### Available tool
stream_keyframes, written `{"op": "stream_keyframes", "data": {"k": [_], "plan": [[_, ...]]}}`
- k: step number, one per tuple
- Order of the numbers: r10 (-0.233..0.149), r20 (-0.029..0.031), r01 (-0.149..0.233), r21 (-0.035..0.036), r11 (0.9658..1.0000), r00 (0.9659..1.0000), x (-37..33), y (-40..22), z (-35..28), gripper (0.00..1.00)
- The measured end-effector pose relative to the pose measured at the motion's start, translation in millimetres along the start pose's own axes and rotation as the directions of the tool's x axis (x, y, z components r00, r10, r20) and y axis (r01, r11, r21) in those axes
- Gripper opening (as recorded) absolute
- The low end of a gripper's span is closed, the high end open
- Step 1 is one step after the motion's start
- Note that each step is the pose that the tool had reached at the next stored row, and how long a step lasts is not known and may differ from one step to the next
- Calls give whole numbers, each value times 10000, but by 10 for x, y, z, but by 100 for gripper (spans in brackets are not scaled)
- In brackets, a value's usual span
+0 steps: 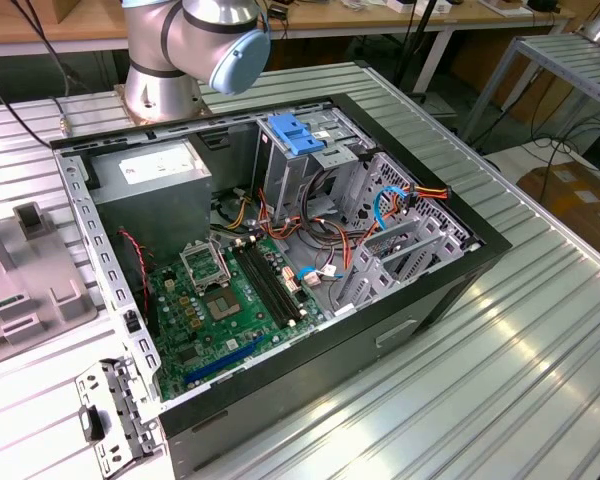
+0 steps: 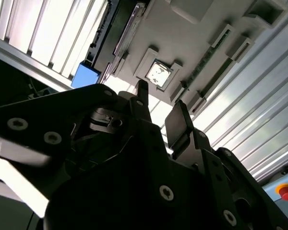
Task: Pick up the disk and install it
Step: 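Pick up the disk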
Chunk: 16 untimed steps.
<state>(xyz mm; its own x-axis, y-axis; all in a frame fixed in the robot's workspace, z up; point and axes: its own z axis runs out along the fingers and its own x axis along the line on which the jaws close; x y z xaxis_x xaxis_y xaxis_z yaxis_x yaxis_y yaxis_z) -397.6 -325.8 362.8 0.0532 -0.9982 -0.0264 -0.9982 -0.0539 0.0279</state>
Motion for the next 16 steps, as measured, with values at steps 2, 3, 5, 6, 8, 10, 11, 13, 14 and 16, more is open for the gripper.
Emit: {"op": "stream_keyframes", "data": {"k": [2,3,5,6,8,10,11,13,14,16], "plan": [[0,-1,0,-2,10000,10000,-13,4,12,42],[1,0,-1,1,10000,10000,-32,6,21,42],[1,1,-1,1,10000,10000,-61,10,32,42],[1,0,-1,1,10000,10000,-80,15,39,42],[0,1,0,1,10000,10000,-133,33,56,42],[0,0,0,0,10000,10000,-166,45,67,42],[1,1,-1,0,10000,10000,-176,52,72,42],[1,0,-1,-2,10000,10000,-180,56,74,42],[0,-1,0,-2,10000,10000,-180,56,75,42],[0,0,0,0,10000,10000,-180,56,76,42]]}}
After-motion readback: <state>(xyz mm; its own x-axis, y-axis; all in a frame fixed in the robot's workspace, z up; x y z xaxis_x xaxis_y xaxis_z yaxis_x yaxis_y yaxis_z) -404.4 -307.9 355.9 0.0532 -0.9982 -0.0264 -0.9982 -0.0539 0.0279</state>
